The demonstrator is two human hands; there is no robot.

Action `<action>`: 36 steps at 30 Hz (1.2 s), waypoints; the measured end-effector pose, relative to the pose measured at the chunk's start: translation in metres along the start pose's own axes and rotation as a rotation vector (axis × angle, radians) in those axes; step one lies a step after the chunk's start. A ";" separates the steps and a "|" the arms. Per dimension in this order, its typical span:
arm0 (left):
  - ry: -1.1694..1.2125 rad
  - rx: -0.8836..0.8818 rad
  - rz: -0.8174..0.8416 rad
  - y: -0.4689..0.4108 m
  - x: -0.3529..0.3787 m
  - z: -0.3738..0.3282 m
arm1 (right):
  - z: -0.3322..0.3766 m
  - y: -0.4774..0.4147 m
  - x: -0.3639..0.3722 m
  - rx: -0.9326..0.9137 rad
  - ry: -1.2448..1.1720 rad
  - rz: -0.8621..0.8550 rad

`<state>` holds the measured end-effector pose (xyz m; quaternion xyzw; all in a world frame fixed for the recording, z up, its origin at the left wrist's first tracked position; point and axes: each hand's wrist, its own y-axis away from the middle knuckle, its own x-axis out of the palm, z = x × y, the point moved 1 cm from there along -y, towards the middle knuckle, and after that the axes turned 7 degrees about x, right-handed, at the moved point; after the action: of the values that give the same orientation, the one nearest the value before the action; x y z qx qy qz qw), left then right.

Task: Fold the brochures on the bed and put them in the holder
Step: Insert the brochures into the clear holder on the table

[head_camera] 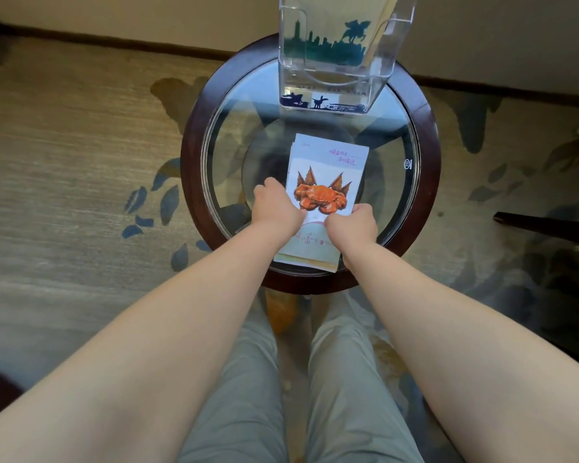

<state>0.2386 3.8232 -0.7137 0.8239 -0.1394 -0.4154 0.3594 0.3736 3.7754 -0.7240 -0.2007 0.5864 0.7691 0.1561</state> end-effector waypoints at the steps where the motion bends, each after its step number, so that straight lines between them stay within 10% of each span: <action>1: 0.023 0.021 -0.010 0.001 0.002 0.000 | -0.001 0.001 -0.001 -0.006 -0.013 0.000; 12: 0.370 0.366 -0.201 0.030 -0.036 -0.020 | 0.000 0.023 -0.030 -0.407 0.055 -0.021; 22: -0.161 0.662 -0.336 0.071 -0.088 -0.057 | 0.040 0.084 -0.076 -0.872 0.037 -0.230; 26: -0.388 0.748 -0.318 0.076 -0.086 -0.060 | 0.047 0.093 -0.081 -1.164 0.428 -0.398; 36: -1.033 0.838 -0.225 0.078 -0.078 -0.077 | 0.070 0.106 -0.089 -1.015 0.929 -0.310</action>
<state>0.2560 3.8467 -0.5825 0.5989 -0.3559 -0.7018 -0.1490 0.3918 3.8141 -0.5752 -0.6375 0.1258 0.7512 -0.1155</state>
